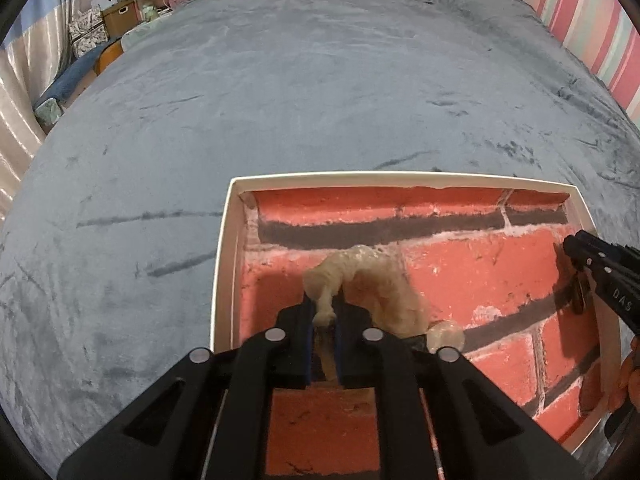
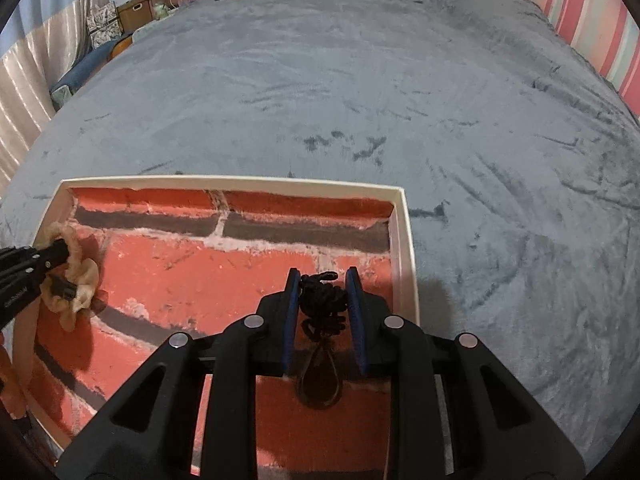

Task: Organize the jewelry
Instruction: 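Carry both items into the brick-lined tray and open both tools, then withdraw both tools from the tray toward the remaining jewelry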

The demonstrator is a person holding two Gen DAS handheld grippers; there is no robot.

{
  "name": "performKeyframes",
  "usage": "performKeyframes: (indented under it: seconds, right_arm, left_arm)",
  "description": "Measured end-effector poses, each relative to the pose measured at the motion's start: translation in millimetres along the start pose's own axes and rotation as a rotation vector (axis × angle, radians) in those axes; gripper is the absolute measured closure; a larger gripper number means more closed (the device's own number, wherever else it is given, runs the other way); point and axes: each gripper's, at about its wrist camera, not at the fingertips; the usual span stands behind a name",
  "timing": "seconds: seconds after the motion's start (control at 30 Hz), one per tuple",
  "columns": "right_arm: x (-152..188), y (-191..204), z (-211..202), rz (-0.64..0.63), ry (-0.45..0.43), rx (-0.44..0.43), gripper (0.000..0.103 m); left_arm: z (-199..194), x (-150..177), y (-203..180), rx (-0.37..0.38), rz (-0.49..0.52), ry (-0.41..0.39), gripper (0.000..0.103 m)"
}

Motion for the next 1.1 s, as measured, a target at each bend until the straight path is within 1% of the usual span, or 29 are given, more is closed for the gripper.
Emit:
performKeyframes:
  seconds: [0.07,0.1,0.17,0.2,0.27,0.33,0.47,0.53,0.6,0.7,0.83,0.9,1.0,1.1]
  right_arm:
    - [2.1,-0.8,5.0,0.009,0.013,-0.004,0.078]
    - [2.6,-1.7,5.9,0.014,0.017,-0.007,0.076]
    - [2.7,-2.9,4.2,0.019,0.012,-0.024,0.052]
    - [1.8,-2.6,2.4,0.014,0.005,-0.016,0.048]
    - [1.7,-0.9,-5.2,-0.002,-0.013,-0.016,0.046]
    - [2.6,0.0,-13.7,-0.007,-0.026,-0.020,0.045]
    - [7.2,-1.9,-44.9,-0.016,-0.063,-0.042,0.045]
    - [10.1,-3.3,-62.7,-0.018,-0.081,-0.051,0.045]
    - [16.1,-5.8,-83.9,-0.016,-0.091,-0.068,0.045]
    - [27.2,-8.2,-118.0,-0.022,-0.112,-0.072,0.045]
    - [44.3,-6.3,-157.3,-0.028,-0.131,-0.076,0.041]
    - [54.8,-2.1,-175.4,-0.035,-0.144,-0.078,0.040]
    - [75.6,2.7,-203.4,-0.045,-0.165,-0.087,0.036]
    - [99.7,10.8,-225.4,-0.052,-0.197,-0.092,0.029]
  left_arm:
    - [0.7,-0.6,-2.2,-0.012,0.001,0.004,0.092]
    - [1.3,-0.4,-2.5,-0.014,0.002,0.010,0.092]
    - [1.5,0.5,-3.6,-0.019,0.006,0.017,0.091]
    - [0.6,1.4,-2.3,-0.019,0.004,0.019,0.090]
    - [-3.0,2.4,-1.4,-0.017,0.000,0.013,0.081]
    - [-11.8,5.4,1.3,-0.018,-0.007,-0.010,0.061]
    - [-40.1,13.4,1.6,0.016,-0.012,-0.049,0.056]
    - [-64.5,19.5,1.7,0.028,-0.007,-0.079,0.049]
    - [-94.6,26.6,2.5,0.046,-0.009,-0.108,0.046]
    - [-137.0,38.2,3.4,0.061,-0.019,-0.138,0.042]
    - [-189.0,59.1,3.3,0.052,-0.015,-0.193,0.034]
    - [-213.9,73.5,4.6,0.048,-0.015,-0.223,0.033]
    - [-237.5,92.8,4.2,0.034,-0.002,-0.247,0.031]
    - [-259.2,125.0,7.4,0.011,0.016,-0.284,0.026]
Point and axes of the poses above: each gripper's, at about its wrist camera, not at the fingertips, and z roughly the way its jaws point, y to its left, x to its underside, and after that the axes turned 2 degrees about -z, right-handed
